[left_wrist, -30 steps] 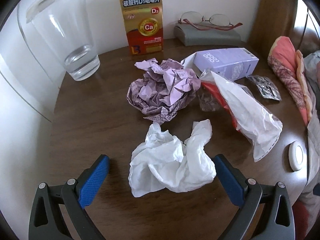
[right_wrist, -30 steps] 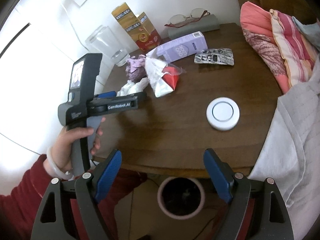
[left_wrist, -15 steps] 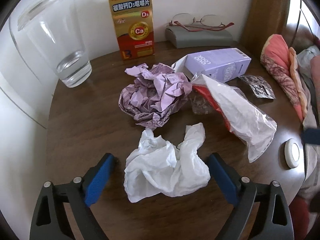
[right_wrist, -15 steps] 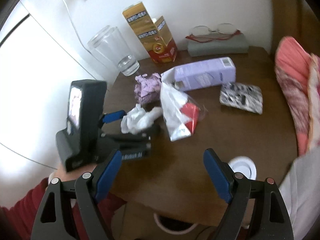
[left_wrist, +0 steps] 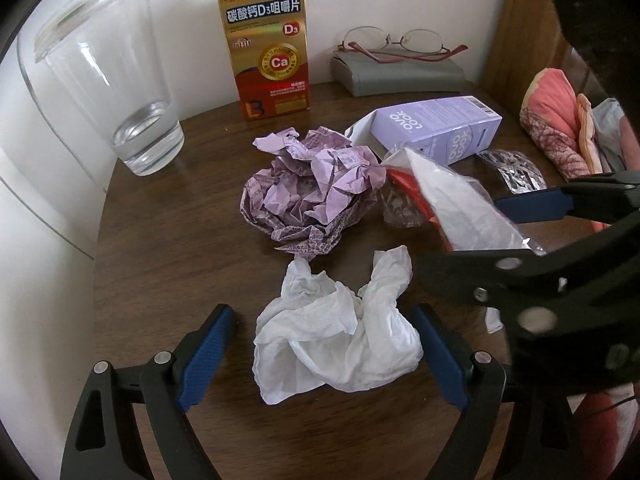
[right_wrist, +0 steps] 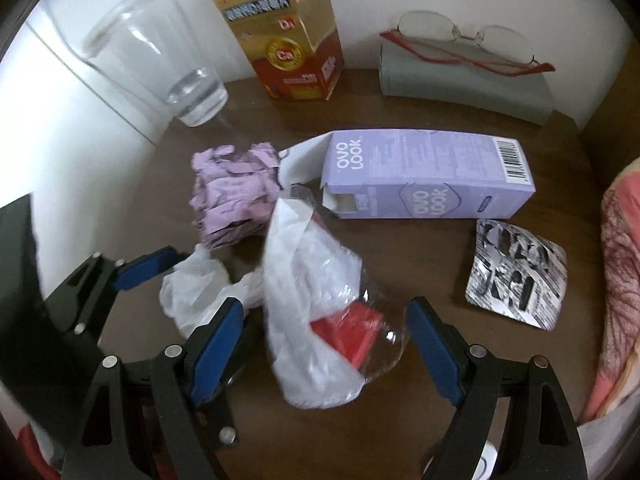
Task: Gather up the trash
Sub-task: 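Grasp the white tissue with the left tool while the right tool grasps the clear plastic bag, then carry the tissue and the plastic bag down over the wastebasket with both tools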
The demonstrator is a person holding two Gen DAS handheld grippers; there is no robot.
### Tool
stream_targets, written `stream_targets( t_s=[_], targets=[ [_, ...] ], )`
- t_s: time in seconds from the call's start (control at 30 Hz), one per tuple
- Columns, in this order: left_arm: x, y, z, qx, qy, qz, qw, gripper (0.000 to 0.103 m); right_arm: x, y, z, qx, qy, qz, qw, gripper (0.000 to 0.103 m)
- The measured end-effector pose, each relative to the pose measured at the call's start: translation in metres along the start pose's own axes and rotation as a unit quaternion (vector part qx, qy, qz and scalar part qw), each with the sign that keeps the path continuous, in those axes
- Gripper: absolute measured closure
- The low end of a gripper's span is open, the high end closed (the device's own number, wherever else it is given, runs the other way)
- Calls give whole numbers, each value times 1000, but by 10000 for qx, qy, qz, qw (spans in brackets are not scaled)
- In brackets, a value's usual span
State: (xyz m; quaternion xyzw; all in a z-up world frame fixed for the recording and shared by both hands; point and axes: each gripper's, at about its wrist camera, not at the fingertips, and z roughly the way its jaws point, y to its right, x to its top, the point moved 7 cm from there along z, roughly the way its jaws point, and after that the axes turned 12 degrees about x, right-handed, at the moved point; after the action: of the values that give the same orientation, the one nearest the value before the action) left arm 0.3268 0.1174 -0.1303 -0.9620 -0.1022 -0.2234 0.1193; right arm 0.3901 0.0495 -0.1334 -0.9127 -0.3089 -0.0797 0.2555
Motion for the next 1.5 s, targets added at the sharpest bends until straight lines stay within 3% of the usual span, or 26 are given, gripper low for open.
stream_targets(
  t_s=[0.07, 0.13, 0.27, 0.4, 0.63, 0.77, 0.83, 0.97, 1.07, 1.5],
  targets=[
    [0, -1, -1, 7, 1, -6, 10000, 16, 1, 3, 4, -33, -52, 58, 10000, 21],
    [0, -5, -3, 23, 36, -48, 10000, 26, 0, 6, 6, -49, -80, 74, 9999, 21],
    [3, -12, -6, 76, 87, -140, 9998, 66, 2, 10, 8, -39, -13, 163, 9999, 20],
    [2, -17, -6, 102, 55, -145, 9998, 82, 5, 11, 10, -91, -51, 150, 9998, 20],
    [-2, -21, -7, 87, -10, -210, 9997, 87, 6, 5, 15, -318, -161, 2, 9994, 22],
    [-1, -21, -7, 90, -14, -219, 9997, 87, 8, 3, 19, -816, -285, -227, 9960, 45],
    [-2, -21, -7, 90, -16, -223, 9997, 87, 8, 3, 18, -939, -298, -295, 9947, 50],
    [-2, -21, -7, 88, -13, -219, 9997, 87, 7, -2, 18, -926, -234, -389, 9947, 68],
    [-1, -21, -7, 84, -10, -233, 9997, 87, 2, -2, 14, -880, -82, -401, 9953, 73],
    [-9, -19, -14, -32, 56, -236, 9997, 87, -15, -12, -16, -235, 342, -245, 9988, 75]
  ],
)
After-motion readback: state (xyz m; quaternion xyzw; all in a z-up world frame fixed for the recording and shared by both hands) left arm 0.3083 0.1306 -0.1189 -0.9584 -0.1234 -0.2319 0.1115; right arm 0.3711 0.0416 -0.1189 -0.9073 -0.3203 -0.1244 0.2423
